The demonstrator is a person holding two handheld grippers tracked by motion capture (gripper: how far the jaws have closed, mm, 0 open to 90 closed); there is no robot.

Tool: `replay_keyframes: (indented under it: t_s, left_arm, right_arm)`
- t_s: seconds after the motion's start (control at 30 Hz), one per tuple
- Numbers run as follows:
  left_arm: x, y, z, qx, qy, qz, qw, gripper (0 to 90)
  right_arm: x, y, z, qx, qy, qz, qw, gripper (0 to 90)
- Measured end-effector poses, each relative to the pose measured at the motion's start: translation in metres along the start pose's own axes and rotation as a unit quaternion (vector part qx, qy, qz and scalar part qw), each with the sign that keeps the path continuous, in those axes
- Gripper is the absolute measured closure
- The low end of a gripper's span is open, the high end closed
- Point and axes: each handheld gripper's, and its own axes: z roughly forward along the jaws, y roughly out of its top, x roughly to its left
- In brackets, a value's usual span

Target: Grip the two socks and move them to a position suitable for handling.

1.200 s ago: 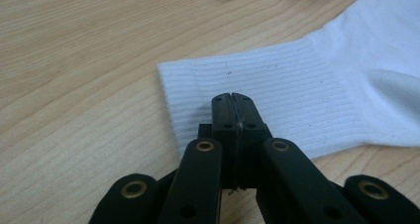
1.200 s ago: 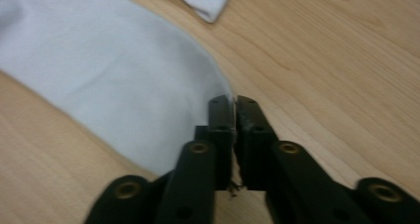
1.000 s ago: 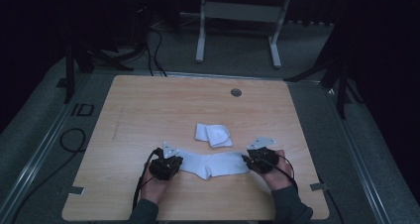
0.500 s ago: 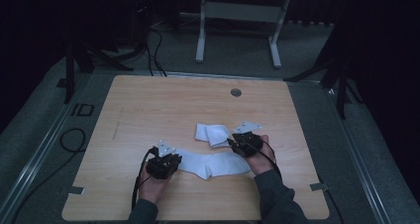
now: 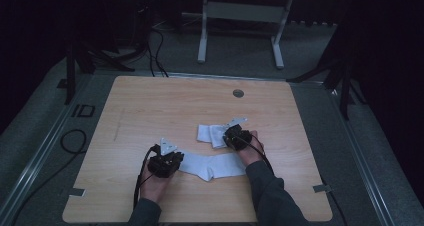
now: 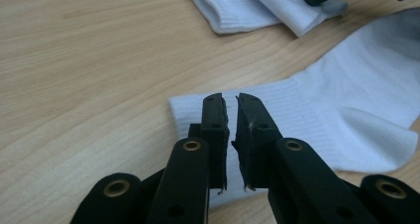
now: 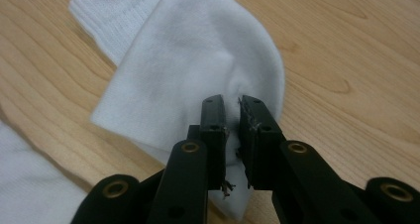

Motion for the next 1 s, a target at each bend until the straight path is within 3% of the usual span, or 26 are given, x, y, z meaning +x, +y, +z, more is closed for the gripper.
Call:
replay_keyframes:
  t_s: [0.2,0.4,0.47,0.67,0.8,1.0]
  left_arm:
    - [0.001,0.01,0.006,0.001,0.012,0.007,0.9999,82.8]
    - [-0.004,0.02,0.016,-0.002,0.017,0.012,0.9998,83.6]
    - [-0.005,0.023,0.021,0.002,0.025,0.018,0.9995,83.8]
    - [-0.006,0.031,0.038,0.009,0.032,0.011,0.9994,86.4]
    - [-0.008,0.037,0.05,0.018,0.038,0.025,0.9988,88.7]
    - [-0.007,0.042,0.068,0.03,0.045,0.02,0.9984,89.3]
  right_arm:
    - [0.009,0.001,-0.001,0.004,0.012,-0.01,0.9999,80.8]
    - [0.022,0.003,-0.001,0.001,0.022,-0.001,0.9998,80.6]
    - [0.025,0.004,0.0,0.002,0.021,0.005,0.9998,80.5]
    - [0.035,0.006,0.0,0.0,0.032,0.008,0.9994,79.7]
    - [0.037,0.006,0.0,-0.002,0.035,0.011,0.9993,79.5]
    - [0.038,0.006,0.0,-0.002,0.036,0.007,0.9993,78.9]
